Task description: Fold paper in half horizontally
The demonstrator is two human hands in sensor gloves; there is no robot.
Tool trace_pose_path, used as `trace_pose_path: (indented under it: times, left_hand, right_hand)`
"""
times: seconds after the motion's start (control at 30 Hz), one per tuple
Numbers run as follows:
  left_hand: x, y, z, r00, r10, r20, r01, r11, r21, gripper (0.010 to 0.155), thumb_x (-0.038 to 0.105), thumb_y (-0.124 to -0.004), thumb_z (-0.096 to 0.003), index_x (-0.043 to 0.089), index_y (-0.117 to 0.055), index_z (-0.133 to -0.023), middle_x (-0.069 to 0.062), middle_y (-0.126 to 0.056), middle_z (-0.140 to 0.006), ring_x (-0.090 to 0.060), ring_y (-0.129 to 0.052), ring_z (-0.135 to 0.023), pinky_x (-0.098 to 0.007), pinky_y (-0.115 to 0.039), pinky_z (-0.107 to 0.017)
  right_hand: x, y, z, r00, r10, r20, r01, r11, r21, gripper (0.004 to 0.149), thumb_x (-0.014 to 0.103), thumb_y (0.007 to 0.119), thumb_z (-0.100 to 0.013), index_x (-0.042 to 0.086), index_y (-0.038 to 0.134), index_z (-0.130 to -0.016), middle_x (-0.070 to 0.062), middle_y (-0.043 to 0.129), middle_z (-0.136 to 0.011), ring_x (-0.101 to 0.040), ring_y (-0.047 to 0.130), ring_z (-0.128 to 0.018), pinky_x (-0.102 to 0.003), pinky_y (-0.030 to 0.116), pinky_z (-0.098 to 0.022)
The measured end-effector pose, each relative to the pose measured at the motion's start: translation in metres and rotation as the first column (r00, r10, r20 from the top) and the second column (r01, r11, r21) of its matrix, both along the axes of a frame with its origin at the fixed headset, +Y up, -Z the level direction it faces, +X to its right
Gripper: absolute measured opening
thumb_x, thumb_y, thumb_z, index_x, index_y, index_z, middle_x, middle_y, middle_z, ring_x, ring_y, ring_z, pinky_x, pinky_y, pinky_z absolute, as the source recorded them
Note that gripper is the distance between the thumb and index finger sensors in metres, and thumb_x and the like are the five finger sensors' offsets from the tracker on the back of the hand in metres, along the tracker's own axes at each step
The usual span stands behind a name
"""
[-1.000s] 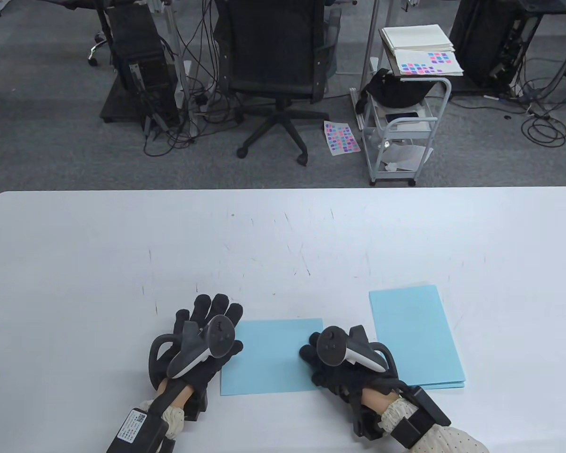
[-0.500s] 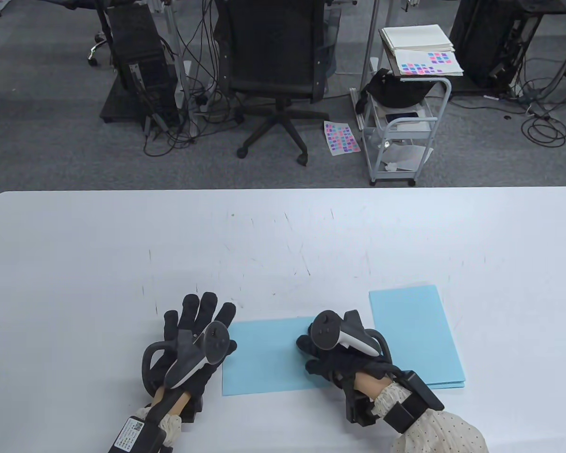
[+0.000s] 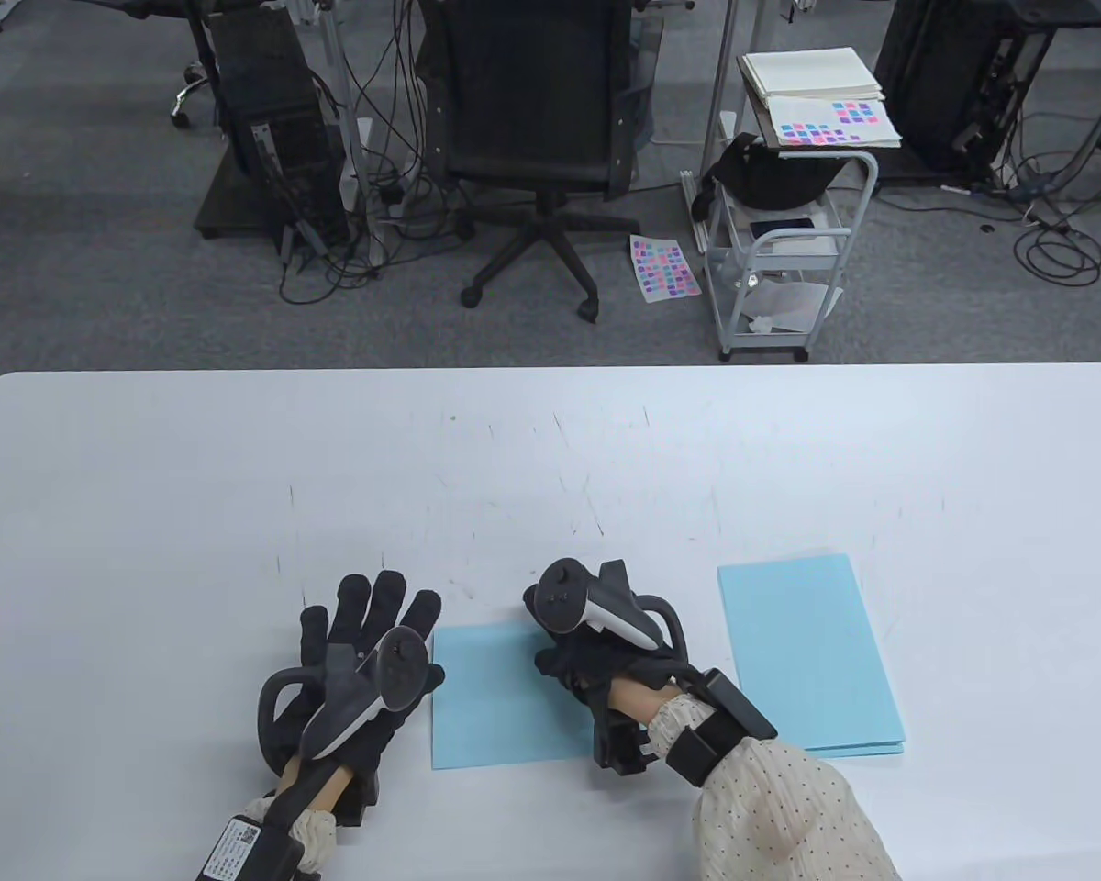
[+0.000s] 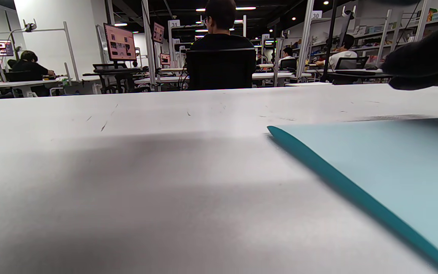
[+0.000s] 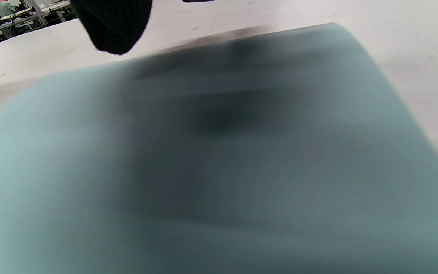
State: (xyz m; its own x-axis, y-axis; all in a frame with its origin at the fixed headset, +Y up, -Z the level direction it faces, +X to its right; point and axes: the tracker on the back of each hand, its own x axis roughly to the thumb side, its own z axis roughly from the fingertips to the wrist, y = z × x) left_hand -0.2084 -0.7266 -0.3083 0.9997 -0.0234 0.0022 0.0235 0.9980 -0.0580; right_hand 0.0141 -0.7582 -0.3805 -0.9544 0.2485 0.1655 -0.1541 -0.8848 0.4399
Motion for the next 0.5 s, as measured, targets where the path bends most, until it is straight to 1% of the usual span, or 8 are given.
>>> trace_pose_path:
  times: [0.13,0.33,0.37,0.4,0.5]
  left_hand:
    - [-0.002,0.0,-0.001,1.0,-0.002,0.0,0.002,1.0,-0.003,0.075,0.065,-0.064,-0.0344,0.06,-0.032,-0.102,0.019,-0.022,-0.121,-0.019,-0.024,-0.119,-0.057,-0.031,-0.088]
    - [-0.004,0.001,0.0,1.0,-0.003,-0.002,0.003,1.0,-0.008,0.075,0.065,-0.064,-0.0344,0.06,-0.033,-0.102,0.019,-0.022,-0.121,-0.019,-0.024,-0.119,-0.057,-0.031,-0.088]
    - [-0.004,0.001,0.0,1.0,-0.005,-0.001,0.005,1.0,-0.009,0.074,0.065,-0.064,-0.0344,0.061,-0.034,-0.102,0.02,-0.023,-0.121,-0.02,-0.024,-0.118,-0.057,-0.031,-0.088]
    - [-0.005,0.002,0.0,1.0,-0.007,0.0,0.007,1.0,-0.01,0.074,0.065,-0.064,-0.0344,0.061,-0.034,-0.102,0.019,-0.022,-0.121,-0.019,-0.024,-0.119,-0.057,-0.031,-0.088]
    - [-0.005,0.002,0.0,1.0,-0.009,0.001,0.009,1.0,-0.013,0.075,0.065,-0.064,-0.0343,0.061,-0.033,-0.102,0.019,-0.022,-0.121,-0.02,-0.024,-0.118,-0.057,-0.031,-0.088]
  right_hand:
    - [-0.011,-0.008,-0.005,0.999,0.033,-0.002,-0.033,0.999,0.009,0.075,0.033,0.075,-0.048,0.03,0.029,-0.107,0.002,0.036,-0.119,-0.034,0.022,-0.108,-0.063,0.023,-0.076]
    - [-0.018,-0.016,-0.006,0.995,0.102,-0.022,-0.101,0.995,0.013,0.076,0.032,0.078,-0.047,0.03,0.032,-0.107,0.001,0.038,-0.118,-0.034,0.027,-0.109,-0.065,0.023,-0.075]
    - [-0.02,-0.015,-0.006,0.995,0.092,-0.03,-0.092,0.996,0.015,0.074,0.031,0.079,-0.047,0.028,0.034,-0.106,-0.001,0.04,-0.117,-0.034,0.034,-0.108,-0.065,0.026,-0.075]
    - [-0.021,-0.014,-0.007,0.994,0.105,-0.035,-0.105,0.994,0.027,0.074,0.03,0.079,-0.047,0.028,0.036,-0.106,-0.001,0.042,-0.116,-0.033,0.036,-0.108,-0.064,0.028,-0.076]
    - [-0.022,-0.013,-0.007,0.992,0.118,-0.037,-0.118,0.993,0.02,0.073,0.03,0.079,-0.046,0.028,0.038,-0.106,-0.002,0.043,-0.115,-0.033,0.037,-0.107,-0.064,0.028,-0.076]
